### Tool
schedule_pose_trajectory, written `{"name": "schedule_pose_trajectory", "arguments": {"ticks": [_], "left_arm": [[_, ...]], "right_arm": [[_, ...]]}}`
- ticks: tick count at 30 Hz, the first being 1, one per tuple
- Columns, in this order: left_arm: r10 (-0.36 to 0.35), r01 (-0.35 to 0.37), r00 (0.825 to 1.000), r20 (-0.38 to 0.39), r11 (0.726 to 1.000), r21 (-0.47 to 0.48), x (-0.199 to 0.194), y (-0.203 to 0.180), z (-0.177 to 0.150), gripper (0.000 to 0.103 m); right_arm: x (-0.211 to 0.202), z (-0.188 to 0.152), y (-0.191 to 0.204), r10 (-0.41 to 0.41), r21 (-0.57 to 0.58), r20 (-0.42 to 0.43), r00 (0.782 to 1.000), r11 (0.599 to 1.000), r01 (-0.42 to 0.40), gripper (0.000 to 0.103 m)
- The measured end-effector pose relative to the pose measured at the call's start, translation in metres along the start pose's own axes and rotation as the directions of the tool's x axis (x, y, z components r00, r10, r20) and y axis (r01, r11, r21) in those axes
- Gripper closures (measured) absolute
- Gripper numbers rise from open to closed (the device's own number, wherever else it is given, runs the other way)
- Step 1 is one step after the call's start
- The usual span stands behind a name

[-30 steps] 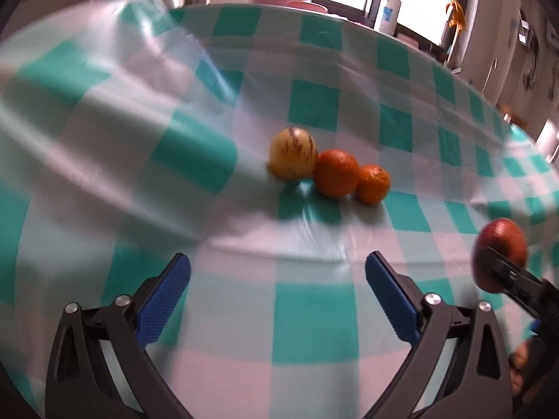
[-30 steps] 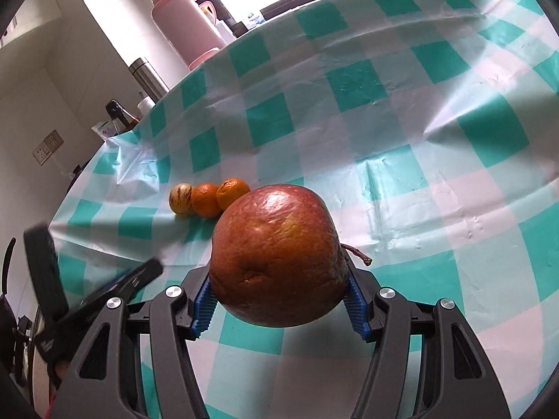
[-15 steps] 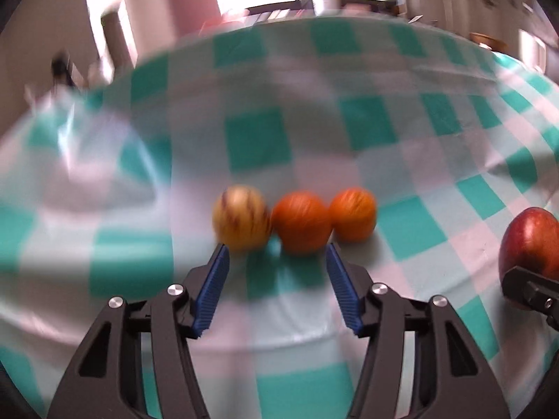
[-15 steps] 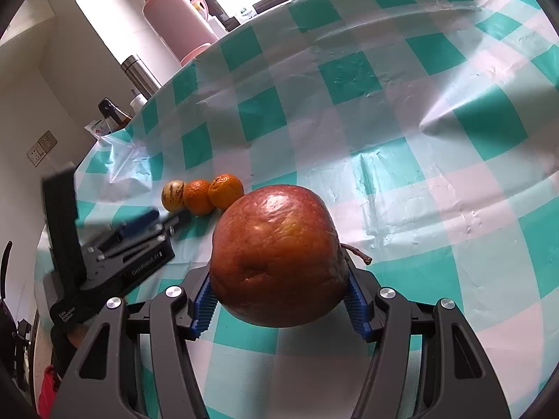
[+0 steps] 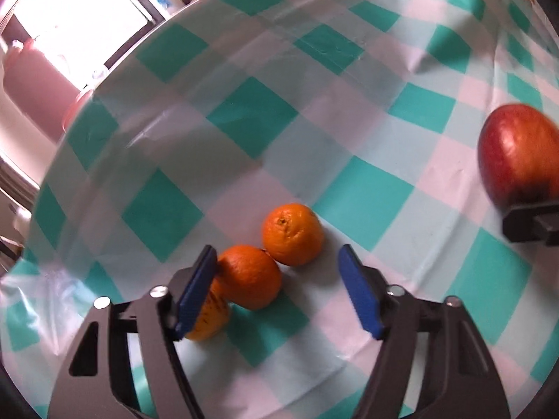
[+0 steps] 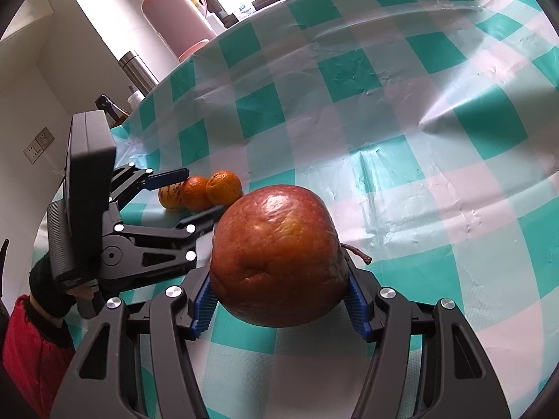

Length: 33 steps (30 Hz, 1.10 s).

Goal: Organize fruits
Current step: 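Grasp an orange with the left tool while the right tool holds the apple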

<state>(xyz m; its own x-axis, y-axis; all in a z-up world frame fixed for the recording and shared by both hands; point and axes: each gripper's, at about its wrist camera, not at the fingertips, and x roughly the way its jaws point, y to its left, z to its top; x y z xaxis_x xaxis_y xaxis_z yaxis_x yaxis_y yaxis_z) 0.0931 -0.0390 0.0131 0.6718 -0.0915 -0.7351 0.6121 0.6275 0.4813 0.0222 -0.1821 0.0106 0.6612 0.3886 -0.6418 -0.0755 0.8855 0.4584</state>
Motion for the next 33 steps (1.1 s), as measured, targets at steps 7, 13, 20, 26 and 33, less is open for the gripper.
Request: {"name": "schedule_pose_trajectory", "arguments": {"ticks": [7, 13, 20, 26, 33], "left_arm": [[-0.099, 0.114, 0.987, 0.126, 0.986, -0.118, -0.045, 0.006, -0.007, 0.098], [-0.191, 0.241, 0.957, 0.220, 0.943, -0.228, -0.061, 0.015, -0.026, 0.032], [-0.115, 0.138, 0.985, 0.126, 0.971, -0.197, -0.033, 0.002, -0.008, 0.023], [-0.104, 0.120, 0.990, 0.100, 0.978, -0.173, -0.021, -0.007, -0.011, 0.041], [-0.338, 0.442, 0.885, 0.320, 0.826, -0.350, -0.056, 0.017, -0.049, 0.041]], "right_arm": [[0.000, 0.000, -0.001, 0.004, 0.006, -0.001, 1.000, 1.000, -0.004, 0.042], [0.000, 0.000, -0.001, 0.001, 0.003, -0.002, 1.000, 1.000, -0.001, 0.042], [0.001, 0.000, -0.002, -0.001, 0.000, -0.004, 1.000, 1.000, 0.001, 0.042], [0.002, 0.000, -0.001, -0.001, 0.001, -0.009, 1.000, 1.000, 0.001, 0.041], [0.002, -0.001, -0.002, -0.004, 0.009, -0.013, 1.000, 1.000, 0.004, 0.041]]}}
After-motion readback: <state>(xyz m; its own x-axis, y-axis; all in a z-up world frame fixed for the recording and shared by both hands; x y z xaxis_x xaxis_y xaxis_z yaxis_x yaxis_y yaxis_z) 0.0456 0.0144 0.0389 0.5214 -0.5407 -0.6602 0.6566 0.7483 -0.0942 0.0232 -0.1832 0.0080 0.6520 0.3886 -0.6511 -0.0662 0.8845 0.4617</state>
